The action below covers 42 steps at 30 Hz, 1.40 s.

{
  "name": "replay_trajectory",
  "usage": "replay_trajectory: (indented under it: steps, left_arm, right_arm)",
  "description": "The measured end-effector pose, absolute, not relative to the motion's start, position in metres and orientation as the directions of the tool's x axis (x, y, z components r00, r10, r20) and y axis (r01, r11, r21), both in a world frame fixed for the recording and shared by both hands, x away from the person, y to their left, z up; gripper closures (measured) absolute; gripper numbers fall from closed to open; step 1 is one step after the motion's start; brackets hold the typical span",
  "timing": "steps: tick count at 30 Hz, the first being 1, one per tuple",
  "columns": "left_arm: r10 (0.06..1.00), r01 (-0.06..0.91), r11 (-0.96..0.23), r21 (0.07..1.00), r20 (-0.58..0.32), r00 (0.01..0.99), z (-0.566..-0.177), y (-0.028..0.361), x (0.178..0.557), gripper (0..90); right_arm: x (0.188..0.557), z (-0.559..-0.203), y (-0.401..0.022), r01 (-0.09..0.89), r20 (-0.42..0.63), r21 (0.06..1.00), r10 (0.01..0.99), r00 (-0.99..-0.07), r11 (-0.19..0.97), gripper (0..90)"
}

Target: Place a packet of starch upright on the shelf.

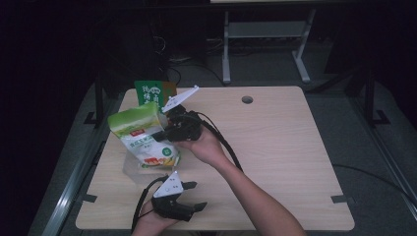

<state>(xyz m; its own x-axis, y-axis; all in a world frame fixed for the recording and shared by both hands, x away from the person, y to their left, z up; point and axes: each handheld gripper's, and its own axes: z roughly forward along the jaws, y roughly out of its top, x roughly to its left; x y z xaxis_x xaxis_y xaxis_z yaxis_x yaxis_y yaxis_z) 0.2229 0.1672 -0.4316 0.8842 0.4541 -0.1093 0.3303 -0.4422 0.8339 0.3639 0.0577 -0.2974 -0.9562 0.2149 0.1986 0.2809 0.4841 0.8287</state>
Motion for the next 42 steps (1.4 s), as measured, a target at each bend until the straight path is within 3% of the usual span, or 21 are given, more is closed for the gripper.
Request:
replay_trajectory:
  steps: [14, 27, 35, 42]
  left_arm:
    - [0.464, 0.346, -0.453, 0.822, -0.114, 0.879, -0.437, 0.177, 0.223, 27.2]
    - [0.461, 0.347, -0.442, 0.827, -0.122, 0.879, -0.438, 0.177, 0.223, 27.2]
    - [0.462, 0.348, -0.441, 0.827, -0.124, 0.878, -0.439, 0.176, 0.224, 27.2]
    - [0.458, 0.339, -0.454, 0.824, -0.111, 0.882, -0.440, 0.176, 0.226, 27.2]
  right_arm:
    - [0.372, -0.326, 0.099, 0.283, 0.230, 0.806, 0.166, -0.959, 0.519, 88.7]
    - [0.375, -0.360, 0.112, 0.286, 0.233, 0.777, 0.165, -0.958, 0.561, 88.0]
    - [0.375, -0.358, 0.106, 0.293, 0.247, 0.769, 0.159, -0.956, 0.568, 81.8]
    - [0.374, -0.356, 0.103, 0.278, 0.228, 0.760, 0.160, -0.960, 0.587, 83.8]
